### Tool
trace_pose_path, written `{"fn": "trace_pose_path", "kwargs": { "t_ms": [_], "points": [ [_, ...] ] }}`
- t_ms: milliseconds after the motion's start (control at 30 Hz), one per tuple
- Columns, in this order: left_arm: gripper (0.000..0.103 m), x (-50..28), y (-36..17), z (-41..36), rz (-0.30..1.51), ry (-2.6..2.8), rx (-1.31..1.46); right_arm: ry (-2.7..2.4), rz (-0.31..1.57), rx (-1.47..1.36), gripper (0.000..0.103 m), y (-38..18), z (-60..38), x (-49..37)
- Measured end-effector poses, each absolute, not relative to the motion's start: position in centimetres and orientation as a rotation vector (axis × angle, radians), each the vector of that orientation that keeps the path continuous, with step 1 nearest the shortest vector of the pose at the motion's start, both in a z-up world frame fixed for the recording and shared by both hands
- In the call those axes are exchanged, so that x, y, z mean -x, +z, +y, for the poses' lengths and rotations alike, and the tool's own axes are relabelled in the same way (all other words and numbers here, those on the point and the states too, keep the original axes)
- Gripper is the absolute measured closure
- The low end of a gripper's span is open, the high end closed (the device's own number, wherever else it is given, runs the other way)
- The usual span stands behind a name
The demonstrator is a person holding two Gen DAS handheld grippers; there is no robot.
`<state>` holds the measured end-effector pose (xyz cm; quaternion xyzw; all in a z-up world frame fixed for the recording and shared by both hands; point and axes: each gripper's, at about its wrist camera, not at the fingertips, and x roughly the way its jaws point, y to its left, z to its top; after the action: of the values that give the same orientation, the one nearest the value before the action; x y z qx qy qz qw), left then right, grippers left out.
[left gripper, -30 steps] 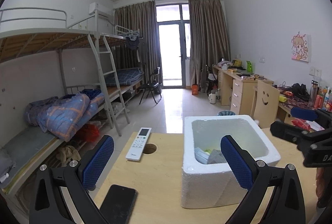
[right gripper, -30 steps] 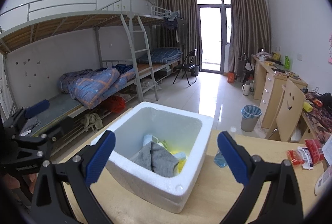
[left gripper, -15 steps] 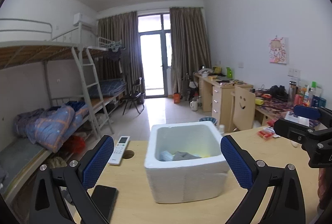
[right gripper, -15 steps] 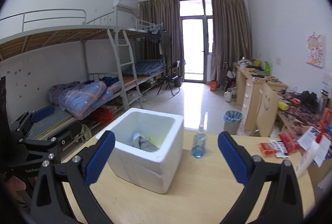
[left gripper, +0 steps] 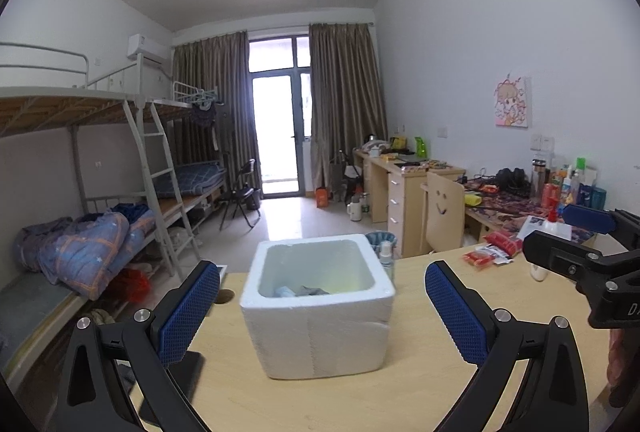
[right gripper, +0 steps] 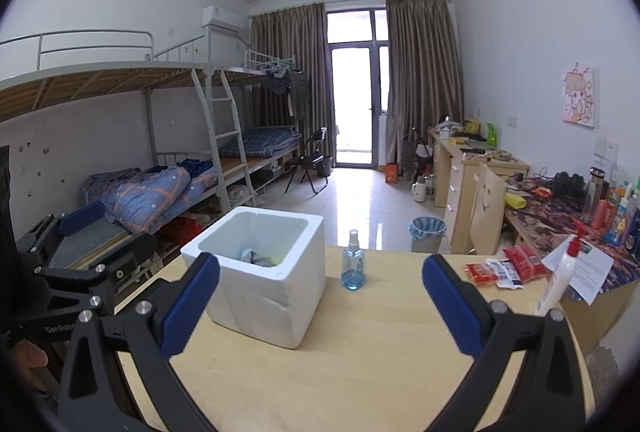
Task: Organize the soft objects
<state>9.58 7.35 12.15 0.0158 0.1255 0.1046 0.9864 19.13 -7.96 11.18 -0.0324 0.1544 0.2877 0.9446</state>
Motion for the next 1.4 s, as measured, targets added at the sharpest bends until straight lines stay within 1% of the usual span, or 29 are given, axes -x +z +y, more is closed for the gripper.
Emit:
{"fn": "trace_pose_path", "kwargs": {
  "t_ms": [400,533,667,800,1000,1233,1400],
  "points": [
    [0.0,-7.1,9.3,6.4,0.213,0.245,0.025,0.566,0.272,0.036,0.0,8.6,-9.3,-16.6],
    [0.0,-6.1,7.7,6.0,0.189,0.24,0.05,0.541,0.246,0.049,0.0,6.8,-9.6,-15.1],
    [0.0,-4.9,5.8,5.7,0.196,0.235,0.059,0.547,0.26,0.059,0.0,5.0,-9.8,-13.8],
    [0.0,-3.8,4.4,5.7,0.202,0.242,0.071,0.542,0.224,0.057,0.0,3.9,-10.3,-12.1],
    [0.0,-1.6,3.1,5.2,0.173,0.241,0.073,0.547,0.211,0.039,0.0,3.0,-11.3,-10.7],
    [0.0,0.2,1.4,4.3,0.179,0.245,0.071,0.549,0.221,0.027,0.0,1.8,-11.9,-9.8],
    [0.0,1.0,1.3,3.7,0.171,0.243,0.058,0.542,0.228,0.011,0.0,1.4,-12.6,-9.2]
  ]
}}
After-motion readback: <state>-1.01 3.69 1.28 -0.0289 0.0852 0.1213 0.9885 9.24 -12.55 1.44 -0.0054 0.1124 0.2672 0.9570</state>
